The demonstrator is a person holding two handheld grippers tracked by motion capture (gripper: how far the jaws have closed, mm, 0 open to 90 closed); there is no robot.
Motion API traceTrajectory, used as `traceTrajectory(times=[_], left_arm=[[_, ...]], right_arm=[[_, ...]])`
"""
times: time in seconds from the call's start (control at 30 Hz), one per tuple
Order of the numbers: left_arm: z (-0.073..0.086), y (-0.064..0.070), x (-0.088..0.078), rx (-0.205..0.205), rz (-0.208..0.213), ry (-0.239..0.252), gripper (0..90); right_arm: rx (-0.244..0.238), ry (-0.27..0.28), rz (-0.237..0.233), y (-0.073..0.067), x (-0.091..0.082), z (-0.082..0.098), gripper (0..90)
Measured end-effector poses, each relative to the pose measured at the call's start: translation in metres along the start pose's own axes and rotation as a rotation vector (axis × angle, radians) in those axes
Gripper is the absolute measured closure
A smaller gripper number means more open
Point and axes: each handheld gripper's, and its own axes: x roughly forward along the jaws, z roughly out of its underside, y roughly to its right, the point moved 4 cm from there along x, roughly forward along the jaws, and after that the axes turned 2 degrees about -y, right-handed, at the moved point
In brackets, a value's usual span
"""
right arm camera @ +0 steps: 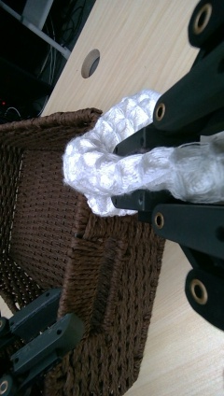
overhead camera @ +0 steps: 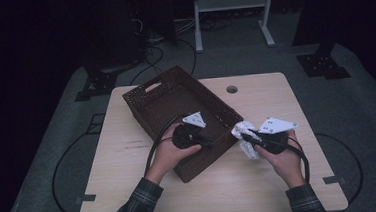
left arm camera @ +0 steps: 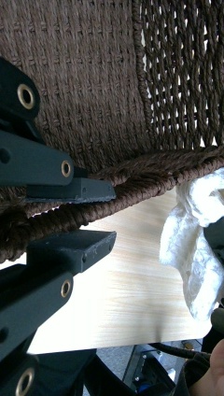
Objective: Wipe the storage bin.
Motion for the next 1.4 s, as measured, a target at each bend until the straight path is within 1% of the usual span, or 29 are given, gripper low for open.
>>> traceTrajectory(times=[0.1,0.3,0.57,0.8,0.93,1.03,1.1,1.13,1.27,1.4], left_arm=[[0.0,0.0,0.0,0.0,0.0,0.0,73.8],[0.0,0.0,0.0,0.005,-0.002,0.0,73.8],[0.0,0.0,0.0,0.005,-0.001,0.0,73.9],[0.0,0.0,0.0,0.002,-0.001,0.0,73.9],[0.0,0.0,0.0,0.005,-0.001,-0.001,73.9],[0.0,0.0,0.0,0.005,-0.002,0.002,73.9],[0.0,0.0,0.0,0.005,-0.002,0.0,73.9],[0.0,0.0,0.0,0.006,-0.002,0.0,73.9],[-0.001,0.0,0.0,0.007,-0.005,0.0,73.9],[-0.001,0.0,0.0,0.006,-0.006,0.0,74.0]], right_arm=[[0.001,-0.005,-0.007,-0.001,0.003,0.001,77.3],[0.008,-0.055,-0.034,-0.005,0.019,0.012,77.3],[0.021,-0.117,-0.055,-0.008,0.037,0.025,77.3],[0.03,-0.156,-0.071,-0.009,0.048,0.035,77.4],[0.029,-0.194,-0.088,-0.012,0.056,0.043,77.4],[0.016,-0.21,-0.096,-0.016,0.061,0.045,77.3],[-0.002,-0.214,-0.093,-0.016,0.061,0.045,77.3],[-0.001,-0.214,-0.092,-0.017,0.06,0.044,77.3],[0.007,-0.183,-0.079,-0.015,0.052,0.039,77.4],[0.013,-0.137,-0.066,-0.014,0.042,0.031,77.4]])
